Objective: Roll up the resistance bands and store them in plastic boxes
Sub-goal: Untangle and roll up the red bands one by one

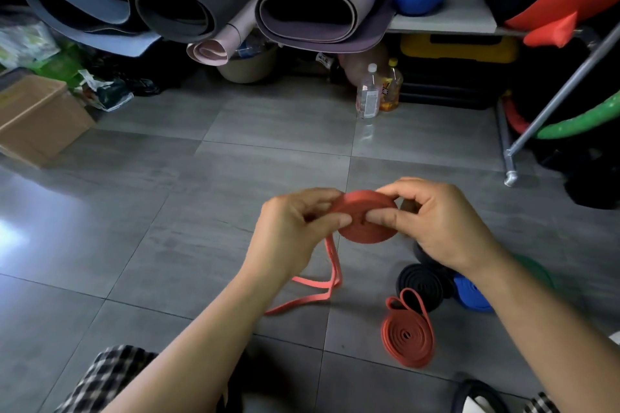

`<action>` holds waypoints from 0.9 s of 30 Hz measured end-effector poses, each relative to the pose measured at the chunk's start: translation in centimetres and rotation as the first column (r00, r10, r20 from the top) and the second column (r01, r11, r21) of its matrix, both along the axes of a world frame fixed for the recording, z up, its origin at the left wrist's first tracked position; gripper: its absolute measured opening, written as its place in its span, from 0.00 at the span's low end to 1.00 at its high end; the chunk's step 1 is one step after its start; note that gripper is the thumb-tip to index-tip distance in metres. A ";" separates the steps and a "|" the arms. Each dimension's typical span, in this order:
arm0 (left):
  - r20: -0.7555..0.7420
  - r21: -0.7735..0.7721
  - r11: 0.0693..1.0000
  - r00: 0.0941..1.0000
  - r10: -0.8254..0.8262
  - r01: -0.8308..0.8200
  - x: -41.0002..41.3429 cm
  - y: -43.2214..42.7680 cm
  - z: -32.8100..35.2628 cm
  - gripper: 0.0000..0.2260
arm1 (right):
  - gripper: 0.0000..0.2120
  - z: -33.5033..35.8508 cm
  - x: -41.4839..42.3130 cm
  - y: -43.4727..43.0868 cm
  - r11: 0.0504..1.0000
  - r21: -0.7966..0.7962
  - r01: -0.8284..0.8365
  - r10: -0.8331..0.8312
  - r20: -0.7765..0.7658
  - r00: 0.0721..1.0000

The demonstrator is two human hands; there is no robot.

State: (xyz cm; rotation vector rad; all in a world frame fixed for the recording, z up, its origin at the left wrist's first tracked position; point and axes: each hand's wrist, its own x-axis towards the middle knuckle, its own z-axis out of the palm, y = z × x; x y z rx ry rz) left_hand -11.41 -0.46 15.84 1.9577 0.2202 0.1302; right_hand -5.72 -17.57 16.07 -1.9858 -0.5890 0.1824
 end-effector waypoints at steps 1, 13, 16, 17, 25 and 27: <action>-0.012 -0.147 0.989 1.000 0.015 -0.017 0.1 0.1 0.3 0.10 | 0.08 0.2 -0.1 0.0 0.994 0.107 0.033 -0.024 -0.077 0.997; 0.021 -0.464 0.884 0.997 0.080 -0.062 0.1 -1.6 0.7 0.08 | 0.08 0.0 -0.9 1.8 0.672 0.608 0.423 -0.044 -0.536 0.843; -0.007 -0.547 0.832 0.994 0.105 -0.092 0.0 -2.2 0.6 0.08 | 0.07 -0.7 -1.8 2.7 0.579 0.646 0.498 0.077 -0.651 0.755; -0.025 -0.568 0.817 0.995 0.100 -0.096 0.0 -2.3 0.5 0.07 | 0.07 -1.0 -2.2 3.0 0.564 0.652 0.507 0.115 -0.670 0.733; 0.096 0.394 0.919 0.993 -0.067 0.024 0.2 0.4 0.1 0.04 | 0.22 -0.5 0.3 -0.5 0.994 -0.086 0.075 -0.079 -0.049 0.996; 0.046 0.529 0.840 0.984 -0.170 0.120 -0.2 0.1 -0.5 0.07 | 0.21 -0.1 0.2 -0.5 0.952 -0.298 -0.075 0.113 0.112 0.987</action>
